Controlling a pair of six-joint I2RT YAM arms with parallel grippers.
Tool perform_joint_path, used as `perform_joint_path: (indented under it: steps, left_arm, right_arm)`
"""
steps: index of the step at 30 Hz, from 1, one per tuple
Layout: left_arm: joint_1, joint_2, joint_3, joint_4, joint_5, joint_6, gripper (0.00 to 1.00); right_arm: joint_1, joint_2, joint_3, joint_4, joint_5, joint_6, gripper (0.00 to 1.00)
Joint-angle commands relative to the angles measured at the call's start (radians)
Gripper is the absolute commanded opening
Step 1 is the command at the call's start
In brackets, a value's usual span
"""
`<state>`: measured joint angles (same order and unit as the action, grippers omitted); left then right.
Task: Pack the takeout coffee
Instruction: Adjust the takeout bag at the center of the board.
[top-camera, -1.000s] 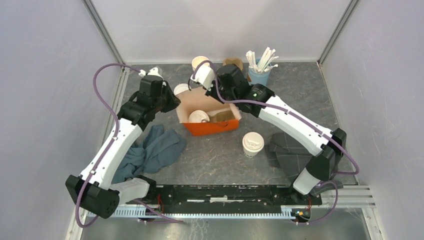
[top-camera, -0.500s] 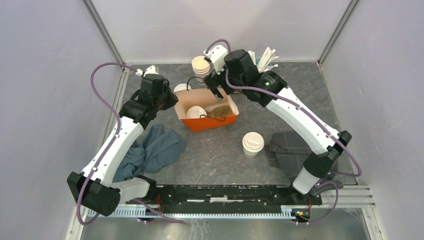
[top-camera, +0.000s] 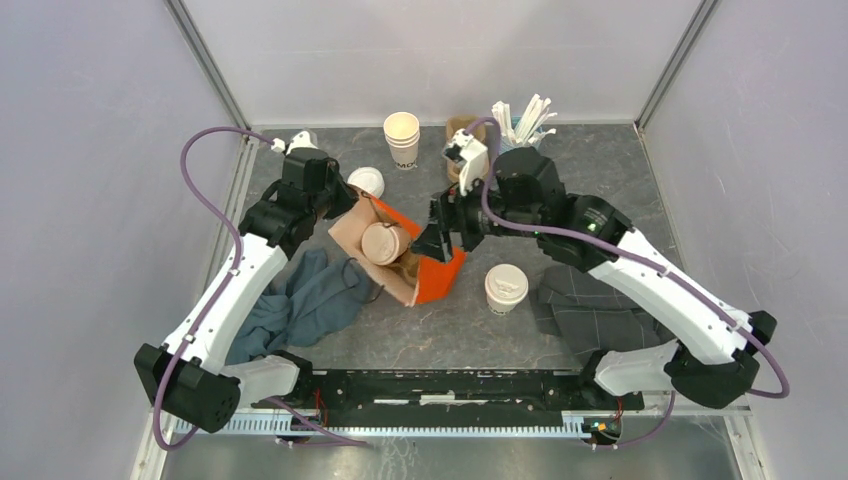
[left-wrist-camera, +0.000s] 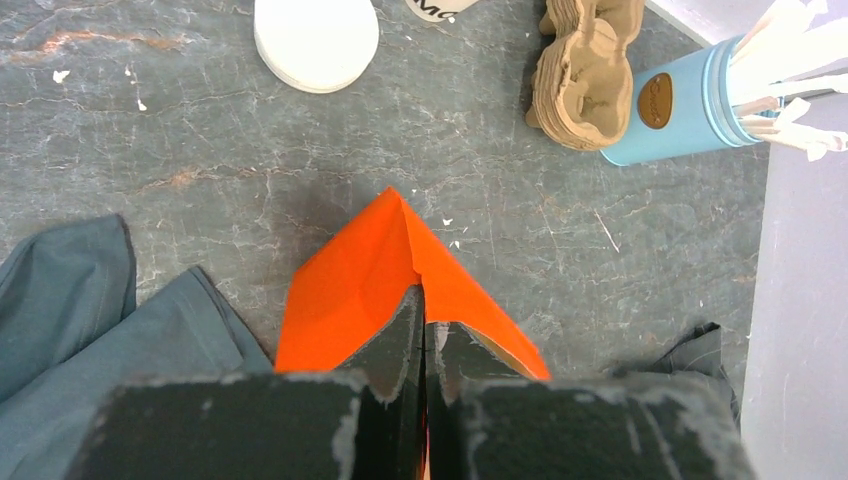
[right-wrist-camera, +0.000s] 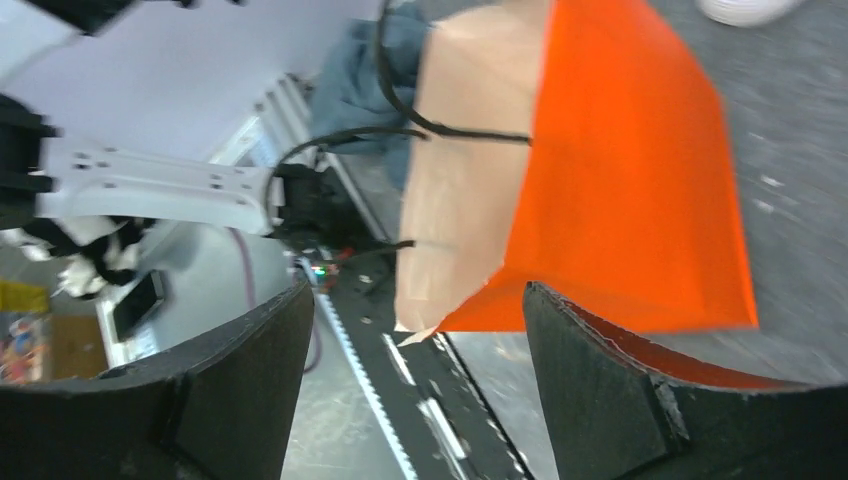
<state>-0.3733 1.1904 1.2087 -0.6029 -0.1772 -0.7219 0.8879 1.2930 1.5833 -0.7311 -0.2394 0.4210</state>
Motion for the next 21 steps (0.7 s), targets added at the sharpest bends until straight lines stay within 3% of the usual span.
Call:
perform_joint_path:
  steps: [1,4,9,13,18,21]
  left_arm:
    - [-0.006,-0.034,0.008,0.056,0.015,-0.026,0.02]
    - [-0.008,-0.037,0.006,0.054,0.018,-0.021,0.02]
    - [-0.008,-0.048,0.003,0.049,0.008,-0.013,0.02]
    - [-0.009,-0.043,0.015,0.020,-0.023,-0.022,0.02]
    - [-0.008,-0.035,0.035,-0.013,-0.047,-0.046,0.02]
    - [-0.009,-0.037,0.037,-0.016,-0.038,-0.051,0.02]
  right_arm:
    - [0.078,0.045,0.003,0.225,-0.110,0.120,0.81]
    - [0.101,0.090,-0.015,0.265,-0.121,0.144,0.67]
    - [0.142,0.221,0.101,0.175,-0.087,0.108,0.62]
    - [0.180,0.302,0.198,0.043,0.069,0.085,0.43]
    - [0.207,0.321,0.181,-0.012,0.287,0.093,0.34]
    - [0.208,0.315,0.144,-0.048,0.446,0.097,0.33]
